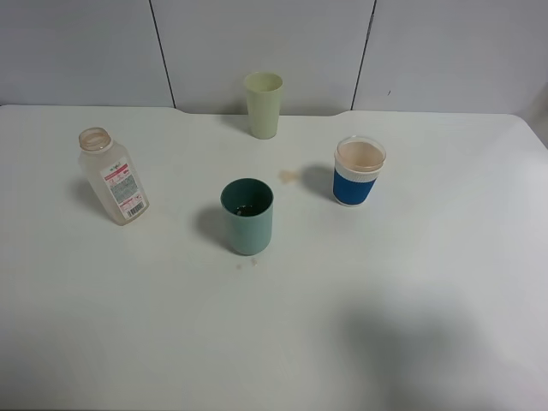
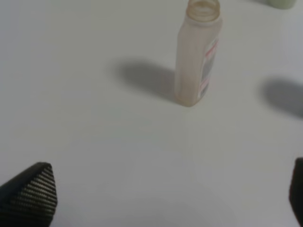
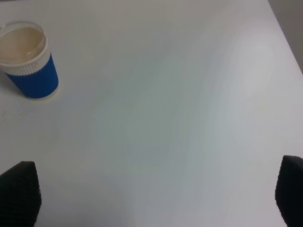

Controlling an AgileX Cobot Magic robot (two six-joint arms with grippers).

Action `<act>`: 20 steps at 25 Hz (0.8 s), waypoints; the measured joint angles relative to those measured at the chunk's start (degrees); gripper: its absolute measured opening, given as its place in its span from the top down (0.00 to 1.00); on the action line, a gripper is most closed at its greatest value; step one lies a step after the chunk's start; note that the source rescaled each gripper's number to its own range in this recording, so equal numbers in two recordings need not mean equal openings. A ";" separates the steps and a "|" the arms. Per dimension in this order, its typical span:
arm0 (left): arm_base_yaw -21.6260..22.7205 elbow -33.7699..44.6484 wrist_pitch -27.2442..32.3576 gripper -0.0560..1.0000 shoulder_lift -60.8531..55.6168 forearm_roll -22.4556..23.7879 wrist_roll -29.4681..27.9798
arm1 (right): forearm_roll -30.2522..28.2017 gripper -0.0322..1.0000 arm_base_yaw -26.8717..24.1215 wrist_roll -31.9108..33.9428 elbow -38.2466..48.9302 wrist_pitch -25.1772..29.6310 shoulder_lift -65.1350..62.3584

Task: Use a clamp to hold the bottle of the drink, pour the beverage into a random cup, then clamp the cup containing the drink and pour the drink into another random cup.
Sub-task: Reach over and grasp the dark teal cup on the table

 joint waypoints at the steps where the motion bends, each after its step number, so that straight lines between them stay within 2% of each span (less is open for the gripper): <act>1: 0.00 0.00 0.00 0.00 0.00 0.00 0.00 | 0.00 0.01 0.00 0.00 -0.89 -0.99 2.50; 11: 0.00 0.00 0.00 0.00 0.00 0.00 0.07 | 0.00 0.01 0.00 -3.13 -5.27 -17.19 26.49; 12: 0.00 0.00 0.00 0.00 0.00 0.00 0.07 | 0.00 0.01 0.00 -4.39 -5.27 -20.62 32.41; 16: 0.00 0.00 0.00 0.00 0.00 0.00 0.07 | 1.53 0.02 0.16 -6.56 -5.27 -27.39 42.04; 20: 0.00 0.00 0.00 0.00 0.00 0.00 0.01 | 2.33 0.12 6.80 -9.81 -5.27 -33.78 48.62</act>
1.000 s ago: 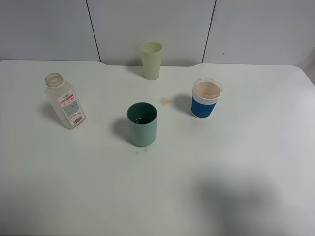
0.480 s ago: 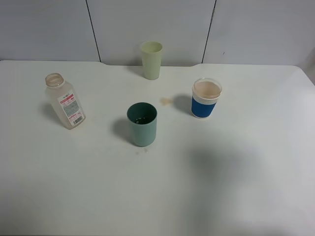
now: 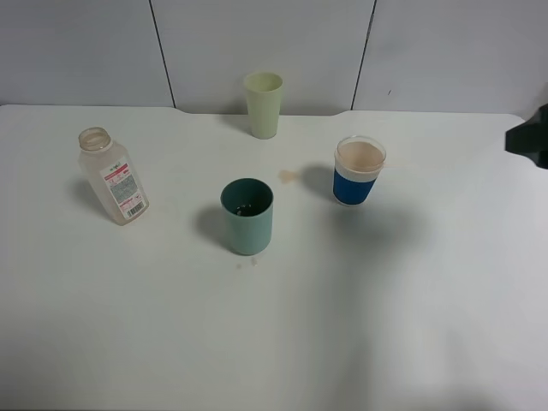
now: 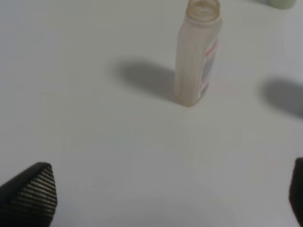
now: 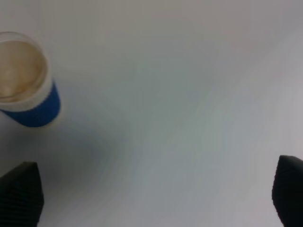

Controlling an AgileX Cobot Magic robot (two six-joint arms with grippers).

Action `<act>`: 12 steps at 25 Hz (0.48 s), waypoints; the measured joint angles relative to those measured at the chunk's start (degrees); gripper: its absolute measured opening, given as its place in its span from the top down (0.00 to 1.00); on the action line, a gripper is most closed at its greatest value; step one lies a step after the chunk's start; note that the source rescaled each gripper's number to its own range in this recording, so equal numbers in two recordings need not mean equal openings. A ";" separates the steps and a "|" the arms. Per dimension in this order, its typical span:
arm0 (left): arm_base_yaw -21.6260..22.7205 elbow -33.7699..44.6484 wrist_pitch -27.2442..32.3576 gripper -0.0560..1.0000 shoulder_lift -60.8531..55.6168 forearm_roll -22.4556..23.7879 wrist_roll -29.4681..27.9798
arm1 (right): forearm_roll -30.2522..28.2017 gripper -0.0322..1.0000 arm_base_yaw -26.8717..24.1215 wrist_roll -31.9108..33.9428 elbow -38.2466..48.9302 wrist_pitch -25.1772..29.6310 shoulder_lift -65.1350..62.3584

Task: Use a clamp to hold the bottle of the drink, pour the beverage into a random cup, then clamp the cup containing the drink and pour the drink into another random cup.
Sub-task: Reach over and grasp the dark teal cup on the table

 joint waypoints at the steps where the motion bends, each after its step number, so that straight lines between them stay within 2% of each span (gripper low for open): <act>1: 0.00 0.00 0.00 0.00 0.00 -0.05 0.00 | 0.24 0.14 2.08 -0.40 0.00 -1.29 1.08; 6: 0.00 0.00 0.00 0.00 0.00 -0.04 0.00 | 0.40 0.16 13.69 -0.53 0.00 -6.94 6.72; 12: 0.00 0.00 0.00 0.00 0.00 -0.04 0.06 | 0.40 0.16 23.93 -0.53 0.00 -10.04 14.58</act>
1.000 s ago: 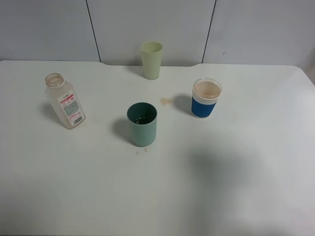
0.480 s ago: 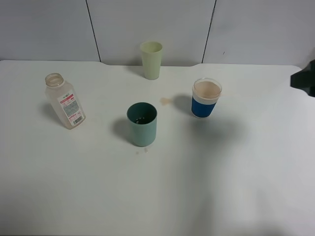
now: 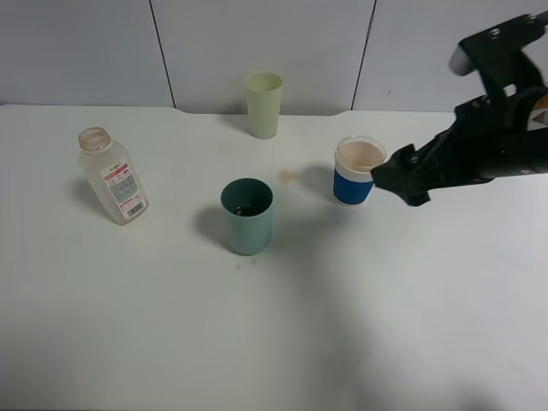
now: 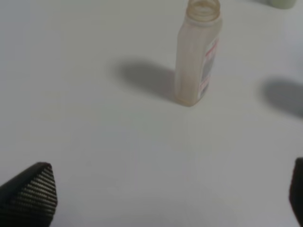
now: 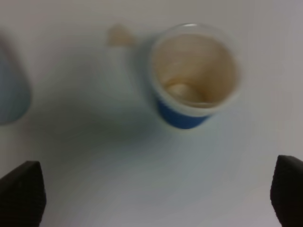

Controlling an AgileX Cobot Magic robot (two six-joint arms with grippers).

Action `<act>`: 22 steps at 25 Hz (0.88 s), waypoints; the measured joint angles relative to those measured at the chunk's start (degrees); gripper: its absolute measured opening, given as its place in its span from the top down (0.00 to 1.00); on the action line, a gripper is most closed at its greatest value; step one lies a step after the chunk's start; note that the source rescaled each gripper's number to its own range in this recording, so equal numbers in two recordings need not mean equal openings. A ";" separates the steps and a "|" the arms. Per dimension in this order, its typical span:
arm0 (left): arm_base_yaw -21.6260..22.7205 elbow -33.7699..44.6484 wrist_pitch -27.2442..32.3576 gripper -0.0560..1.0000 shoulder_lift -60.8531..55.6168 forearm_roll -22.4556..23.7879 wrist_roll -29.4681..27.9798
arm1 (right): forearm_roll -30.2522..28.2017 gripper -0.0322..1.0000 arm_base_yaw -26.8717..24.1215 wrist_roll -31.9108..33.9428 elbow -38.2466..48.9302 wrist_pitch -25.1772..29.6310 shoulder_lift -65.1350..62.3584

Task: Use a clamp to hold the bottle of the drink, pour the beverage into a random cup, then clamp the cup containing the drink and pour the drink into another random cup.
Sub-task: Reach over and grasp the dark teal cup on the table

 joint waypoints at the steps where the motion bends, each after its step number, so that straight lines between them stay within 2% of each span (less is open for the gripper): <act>1: 0.00 0.00 0.00 0.00 0.00 0.00 0.00 | 0.05 0.16 1.54 0.00 0.00 -0.49 1.03; 4: 0.00 0.00 0.00 0.00 0.00 0.00 0.00 | 0.48 0.14 5.06 0.76 0.00 -2.51 4.19; 7: 0.00 0.00 0.00 0.00 0.00 0.00 0.00 | 0.93 0.05 8.16 2.99 0.00 -3.77 6.49; 9: 0.00 0.00 0.00 0.00 0.00 0.00 -0.04 | 1.11 0.02 9.85 3.81 0.00 -4.35 7.74; 15: 0.00 0.00 0.00 0.00 0.00 0.00 -0.04 | 1.52 0.00 13.40 5.16 0.00 -4.98 10.35; 19: 0.00 0.00 0.00 0.00 0.00 0.00 -0.04 | 0.39 0.00 13.89 6.08 0.00 -6.44 12.87; 22: 0.00 0.00 0.00 0.00 0.00 0.00 -0.04 | -2.25 0.00 13.89 6.94 1.57 -10.72 15.10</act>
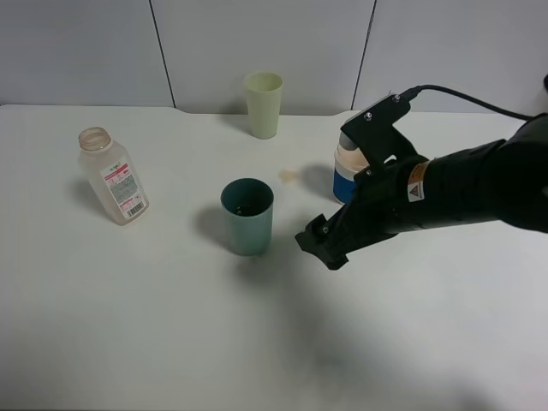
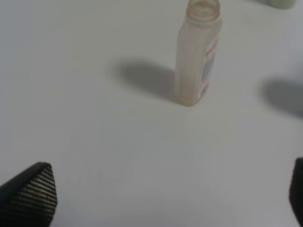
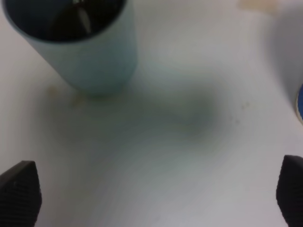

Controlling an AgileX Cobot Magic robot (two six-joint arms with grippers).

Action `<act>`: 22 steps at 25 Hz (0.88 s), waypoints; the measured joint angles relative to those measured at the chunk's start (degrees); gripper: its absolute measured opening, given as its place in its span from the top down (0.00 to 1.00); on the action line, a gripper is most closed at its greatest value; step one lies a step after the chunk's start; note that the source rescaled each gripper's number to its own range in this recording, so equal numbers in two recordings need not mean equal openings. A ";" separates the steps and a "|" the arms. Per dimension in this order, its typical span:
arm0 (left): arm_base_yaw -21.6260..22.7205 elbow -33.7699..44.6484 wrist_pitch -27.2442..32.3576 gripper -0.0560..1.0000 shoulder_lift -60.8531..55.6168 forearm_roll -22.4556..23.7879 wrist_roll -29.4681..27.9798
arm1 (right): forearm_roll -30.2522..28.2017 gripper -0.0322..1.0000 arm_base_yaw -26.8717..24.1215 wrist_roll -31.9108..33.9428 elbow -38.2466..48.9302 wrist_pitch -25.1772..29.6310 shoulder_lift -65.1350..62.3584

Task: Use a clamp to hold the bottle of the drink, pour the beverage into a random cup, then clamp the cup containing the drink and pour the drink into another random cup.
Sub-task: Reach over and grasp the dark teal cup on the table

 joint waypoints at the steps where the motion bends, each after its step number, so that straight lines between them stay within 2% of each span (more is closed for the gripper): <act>1: 0.00 0.00 0.00 0.00 0.00 0.00 0.00 | -0.71 0.00 0.00 0.33 0.93 -1.97 0.59; 2: 0.00 0.00 0.00 0.00 0.00 0.00 0.00 | -1.44 0.00 0.00 0.82 2.24 -4.76 1.31; 3: 0.00 0.00 0.00 0.00 0.00 0.00 0.00 | -3.24 0.00 0.21 1.36 4.79 -9.74 2.58; 5: 0.00 0.00 0.00 0.00 0.00 0.00 0.00 | -5.36 0.00 0.50 1.53 6.68 -14.41 3.76; 12: 0.00 0.00 0.05 0.00 0.00 0.00 0.00 | -11.01 0.00 0.50 1.85 8.35 -26.90 9.10; 17: 0.00 0.00 0.05 0.00 0.00 0.00 0.00 | -11.88 0.00 0.50 1.85 8.41 -33.19 15.08; 22: 0.00 0.00 0.05 0.00 0.00 0.00 0.00 | -12.27 0.01 0.50 1.85 8.41 -44.89 21.09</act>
